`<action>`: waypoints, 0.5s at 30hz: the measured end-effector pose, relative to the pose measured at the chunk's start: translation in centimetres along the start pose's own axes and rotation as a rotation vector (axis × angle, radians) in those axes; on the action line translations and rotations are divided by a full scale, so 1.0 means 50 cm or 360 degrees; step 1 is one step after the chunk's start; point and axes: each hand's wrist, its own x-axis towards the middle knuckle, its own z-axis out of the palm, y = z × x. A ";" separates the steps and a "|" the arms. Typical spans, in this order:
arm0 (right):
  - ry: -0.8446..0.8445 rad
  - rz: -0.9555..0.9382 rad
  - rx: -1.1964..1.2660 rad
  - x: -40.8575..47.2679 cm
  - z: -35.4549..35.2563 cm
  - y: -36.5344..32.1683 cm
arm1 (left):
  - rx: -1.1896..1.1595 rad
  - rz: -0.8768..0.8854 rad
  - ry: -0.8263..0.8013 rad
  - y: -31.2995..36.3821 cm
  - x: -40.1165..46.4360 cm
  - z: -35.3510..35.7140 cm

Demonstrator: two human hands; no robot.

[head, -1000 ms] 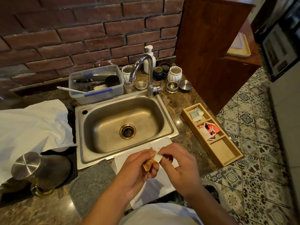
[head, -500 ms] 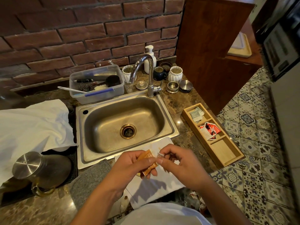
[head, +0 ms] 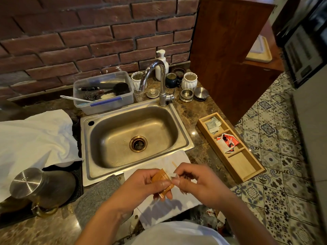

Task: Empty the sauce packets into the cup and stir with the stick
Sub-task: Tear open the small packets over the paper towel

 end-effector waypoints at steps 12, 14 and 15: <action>0.0153 -0.0140 0.0010 0.007 0.016 -0.002 | -0.0087 0.0102 -0.0023 0.004 0.004 -0.007; 0.0312 -0.0211 0.0051 0.007 0.030 -0.005 | -0.0264 0.0149 0.0010 0.004 0.007 0.001; 0.0401 -0.0239 0.0047 0.008 0.038 -0.006 | -0.0352 0.0164 0.0017 0.003 0.009 0.005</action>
